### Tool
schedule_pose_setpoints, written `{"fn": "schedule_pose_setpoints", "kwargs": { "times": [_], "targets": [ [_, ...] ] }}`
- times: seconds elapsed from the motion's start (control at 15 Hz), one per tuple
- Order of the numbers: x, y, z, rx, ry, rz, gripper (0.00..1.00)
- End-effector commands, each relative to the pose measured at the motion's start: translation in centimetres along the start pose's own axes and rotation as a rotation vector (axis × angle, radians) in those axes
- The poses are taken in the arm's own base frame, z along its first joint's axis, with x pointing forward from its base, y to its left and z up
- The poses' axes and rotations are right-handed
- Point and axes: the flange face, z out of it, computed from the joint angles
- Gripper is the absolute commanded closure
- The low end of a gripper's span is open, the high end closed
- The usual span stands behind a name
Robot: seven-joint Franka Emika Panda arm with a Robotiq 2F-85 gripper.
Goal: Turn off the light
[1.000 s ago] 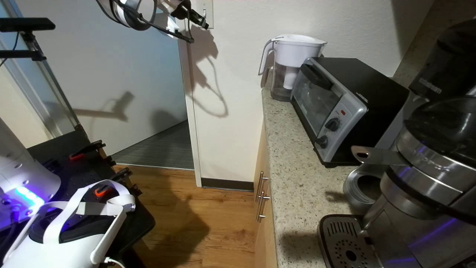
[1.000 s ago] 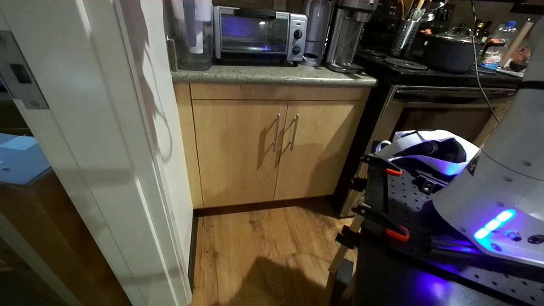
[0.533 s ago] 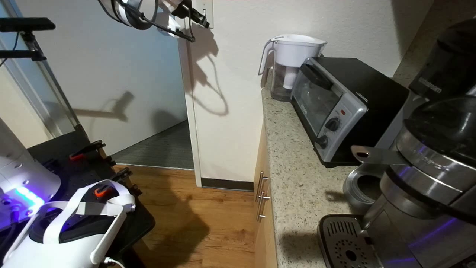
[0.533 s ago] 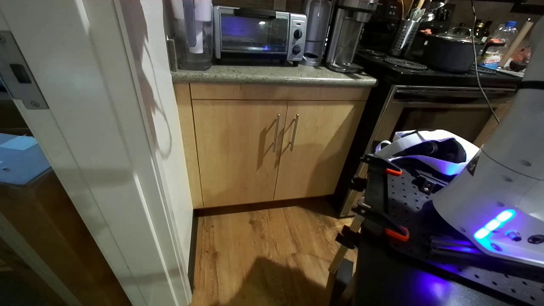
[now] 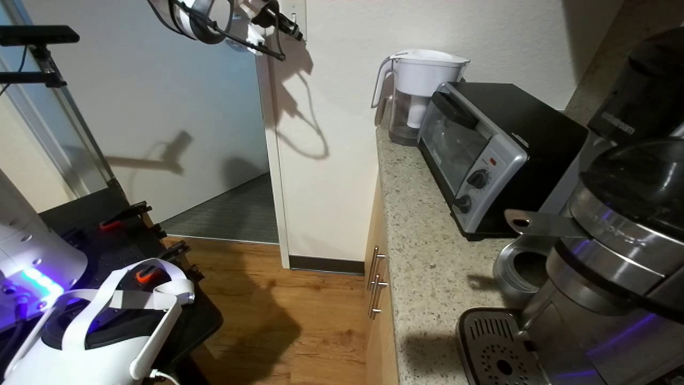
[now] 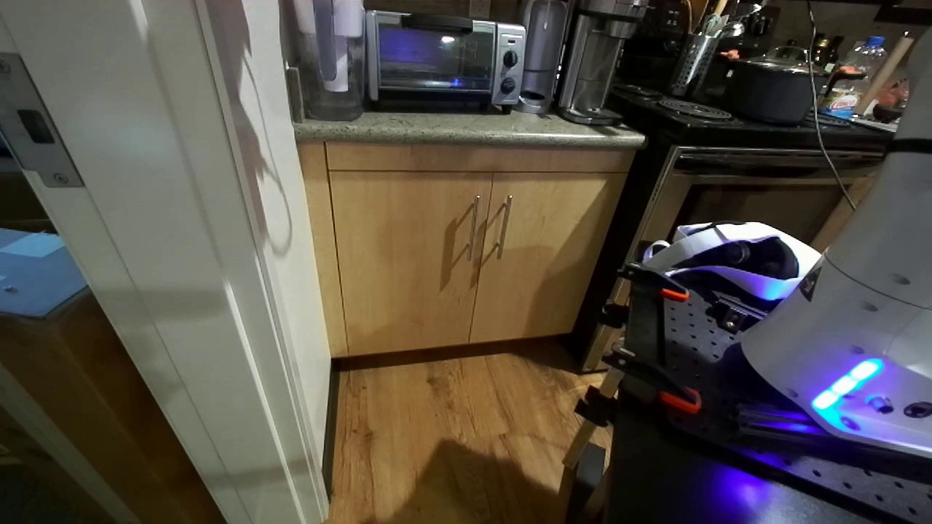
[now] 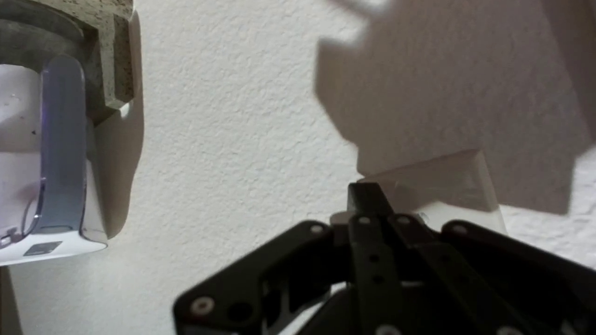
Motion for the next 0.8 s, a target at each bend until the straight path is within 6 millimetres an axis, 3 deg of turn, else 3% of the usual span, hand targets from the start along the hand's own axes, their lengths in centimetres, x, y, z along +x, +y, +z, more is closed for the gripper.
{"fn": "schedule_pose_setpoints", "kwargs": {
  "times": [0.0,0.4,0.73],
  "targets": [
    [1.1,-0.2,0.9,0.007,0.027,-0.031,1.0],
    [2.2,-1.1,1.3,0.021,0.047,-0.03,1.0],
    [1.9,-1.4,1.3,0.025,0.042,-0.03,1.0]
  ]
}}
